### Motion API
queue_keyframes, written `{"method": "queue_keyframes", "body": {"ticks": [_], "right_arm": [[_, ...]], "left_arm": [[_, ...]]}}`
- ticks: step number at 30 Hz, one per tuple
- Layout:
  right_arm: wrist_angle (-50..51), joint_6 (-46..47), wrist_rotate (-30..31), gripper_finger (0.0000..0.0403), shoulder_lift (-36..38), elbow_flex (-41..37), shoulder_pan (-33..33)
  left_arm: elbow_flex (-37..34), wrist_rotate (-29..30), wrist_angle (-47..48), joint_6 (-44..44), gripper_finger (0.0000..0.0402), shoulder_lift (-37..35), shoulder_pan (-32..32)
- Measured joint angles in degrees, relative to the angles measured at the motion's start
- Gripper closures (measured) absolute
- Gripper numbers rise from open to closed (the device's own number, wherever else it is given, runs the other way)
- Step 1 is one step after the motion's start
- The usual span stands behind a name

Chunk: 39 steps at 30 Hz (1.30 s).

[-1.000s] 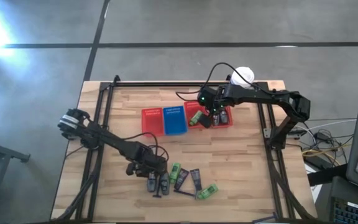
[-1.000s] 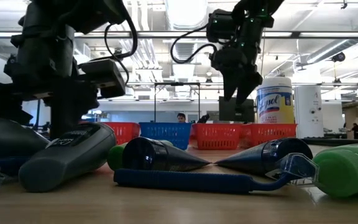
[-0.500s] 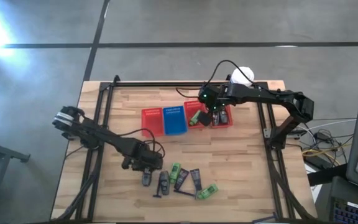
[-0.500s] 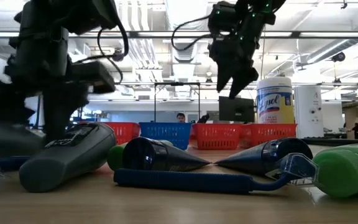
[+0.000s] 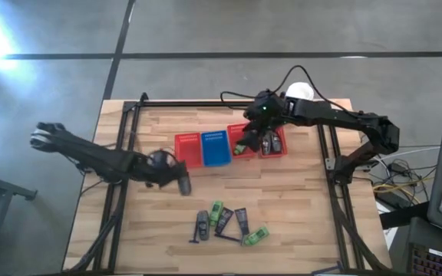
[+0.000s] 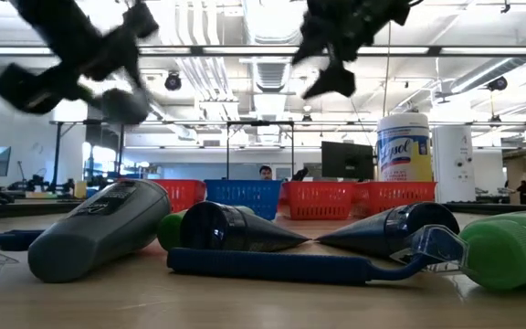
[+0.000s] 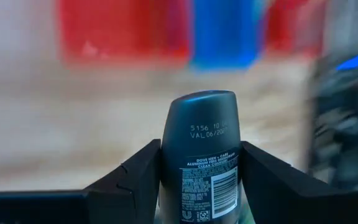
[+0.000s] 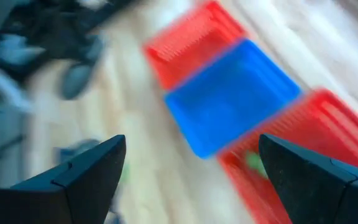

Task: Pick & Place Travel size toiletries
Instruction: Put the gray deodorant into the right red bin

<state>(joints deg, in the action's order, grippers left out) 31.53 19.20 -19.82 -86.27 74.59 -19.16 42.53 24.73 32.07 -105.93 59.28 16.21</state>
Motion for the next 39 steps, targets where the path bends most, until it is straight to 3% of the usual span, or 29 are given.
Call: {"method": "queue_keyframes", "body": {"ticks": [5,9,12,16,30,39], "right_arm": [[-13.3,6.8,-12.7,0.0039,-2.6,0.0,0.0],[-24.7,12.6,-18.2,0.0039,-5.8,0.0,0.1],[-32.7,17.5,-22.9,0.0039,-9.0,0.2,0.1],[-39.4,22.1,-26.9,0.0039,-13.3,2.4,0.7],[-38.6,22.6,-28.3,0.0039,-24.9,16.4,3.0],[-37.5,23.9,-29.6,0.0039,-27.2,19.7,4.8]], "left_arm": [[-1.8,19.2,-8.5,10.2,0.0212,-10.5,0.0],[-1.8,25.5,-16.1,23.4,0.0212,-15.2,-0.3],[-1.8,25.8,-21.2,31.3,0.0212,-16.6,-1.0],[-1.7,25.0,-23.1,35.1,0.0212,-16.1,-1.3],[-1.7,19.2,-30.3,37.2,0.0212,-10.2,-3.2],[-1.7,19.0,-32.9,39.0,0.0212,-9.0,-3.7]]}}
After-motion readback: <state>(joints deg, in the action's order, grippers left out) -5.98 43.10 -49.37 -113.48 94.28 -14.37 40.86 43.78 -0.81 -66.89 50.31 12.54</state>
